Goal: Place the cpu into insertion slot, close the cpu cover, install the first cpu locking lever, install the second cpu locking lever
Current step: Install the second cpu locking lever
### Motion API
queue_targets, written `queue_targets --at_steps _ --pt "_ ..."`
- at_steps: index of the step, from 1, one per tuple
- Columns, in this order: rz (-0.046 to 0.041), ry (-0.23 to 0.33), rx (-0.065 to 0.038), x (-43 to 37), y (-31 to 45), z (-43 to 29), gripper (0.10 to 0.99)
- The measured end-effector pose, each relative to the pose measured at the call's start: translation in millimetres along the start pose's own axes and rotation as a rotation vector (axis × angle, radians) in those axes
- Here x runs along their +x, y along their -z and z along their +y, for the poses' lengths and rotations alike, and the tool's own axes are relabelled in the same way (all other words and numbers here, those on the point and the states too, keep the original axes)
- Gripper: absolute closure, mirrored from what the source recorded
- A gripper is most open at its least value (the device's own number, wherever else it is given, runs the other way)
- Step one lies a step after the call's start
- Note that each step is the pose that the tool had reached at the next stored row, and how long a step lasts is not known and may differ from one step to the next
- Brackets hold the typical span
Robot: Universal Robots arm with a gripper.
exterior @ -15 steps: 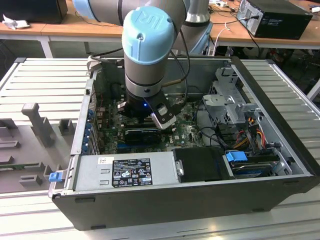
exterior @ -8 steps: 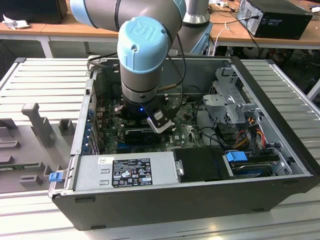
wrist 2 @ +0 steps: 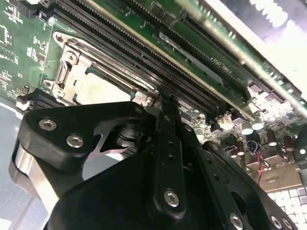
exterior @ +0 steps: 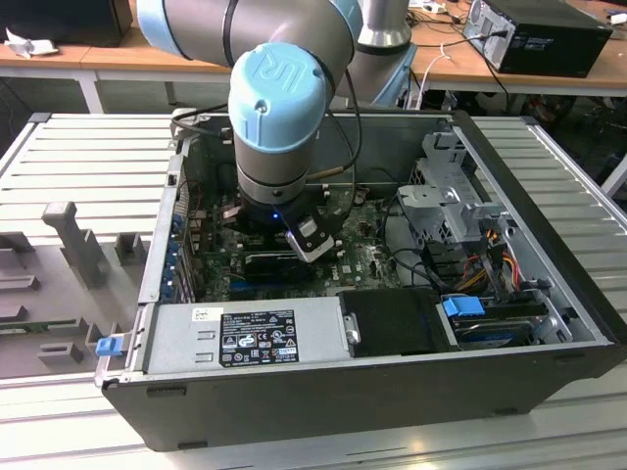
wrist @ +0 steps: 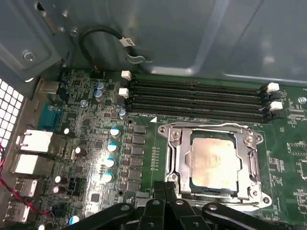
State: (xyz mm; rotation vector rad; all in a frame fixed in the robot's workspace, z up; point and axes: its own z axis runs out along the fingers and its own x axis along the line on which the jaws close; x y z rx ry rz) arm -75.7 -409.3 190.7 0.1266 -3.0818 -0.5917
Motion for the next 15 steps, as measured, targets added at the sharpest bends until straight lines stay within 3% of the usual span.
queue_targets --at_steps 2,8,12,15 --pt "-0.0001 0.000 -0.001 4.1 0.2 0.6 0.980" --pt "-0.0002 0.000 -0.001 4.0 27.4 11.4 0.980" --pt "-0.0001 0.000 -0.001 3.8 37.4 15.7 0.980" --pt "-0.0003 0.000 -0.001 3.8 38.6 16.2 0.980"
